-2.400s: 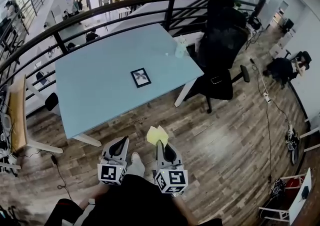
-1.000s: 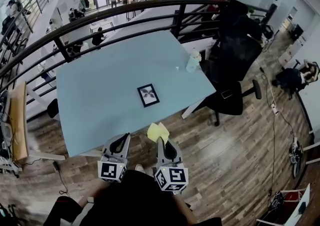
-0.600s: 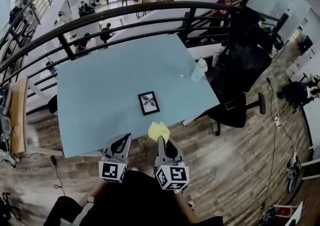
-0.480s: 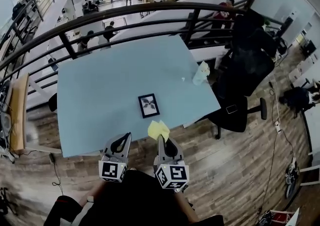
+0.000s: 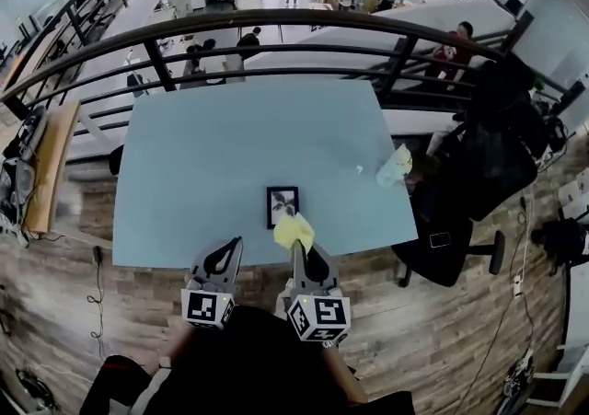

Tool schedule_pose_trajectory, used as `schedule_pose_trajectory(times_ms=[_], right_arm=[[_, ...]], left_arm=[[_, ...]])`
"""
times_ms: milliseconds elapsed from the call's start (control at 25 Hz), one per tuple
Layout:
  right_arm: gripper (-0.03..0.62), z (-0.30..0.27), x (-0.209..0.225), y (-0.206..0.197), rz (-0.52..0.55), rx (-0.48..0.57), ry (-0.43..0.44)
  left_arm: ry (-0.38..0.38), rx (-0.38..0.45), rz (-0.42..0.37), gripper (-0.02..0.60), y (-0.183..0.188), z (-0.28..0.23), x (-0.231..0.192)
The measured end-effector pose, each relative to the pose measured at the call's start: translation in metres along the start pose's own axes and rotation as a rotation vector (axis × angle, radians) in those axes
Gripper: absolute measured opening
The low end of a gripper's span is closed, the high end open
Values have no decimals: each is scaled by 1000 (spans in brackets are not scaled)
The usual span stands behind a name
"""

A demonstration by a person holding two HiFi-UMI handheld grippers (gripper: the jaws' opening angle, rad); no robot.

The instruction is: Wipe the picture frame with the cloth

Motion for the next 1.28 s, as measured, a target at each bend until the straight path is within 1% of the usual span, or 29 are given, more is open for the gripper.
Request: schedule_pose_trajectory(times_ms=[160, 360, 520, 760, 920, 1000, 1280], right_arm=[[35, -13, 12, 10, 20, -15, 84], [35, -23, 34, 18, 43, -36, 152], [36, -28, 49, 22, 58, -45, 193], [35, -38, 69, 19, 63, -74, 231], [35, -48, 70, 16, 72, -96, 257], [36, -55, 69, 14, 75, -111, 264], [35, -79, 73, 8, 96, -156, 271]], left_arm=[[83, -20, 8, 0, 6, -5, 7], [157, -15, 20, 0, 11, -19, 22], [201, -19, 25, 0, 10, -25, 33], [265, -52, 36, 0, -3, -28, 44], [295, -52, 43, 0, -7, -30, 40], [307, -63, 58, 0, -10, -33, 37], [315, -77, 70, 0, -22, -52, 25]])
Point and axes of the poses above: the fingertips, and each gripper's own axes: z backward along the fingers, x to its right, y out of its top, the point moved 3 cm from there along z, backward along the fingers, and after that the axes turned 8 degrees about -x, right-handed, at the moved point
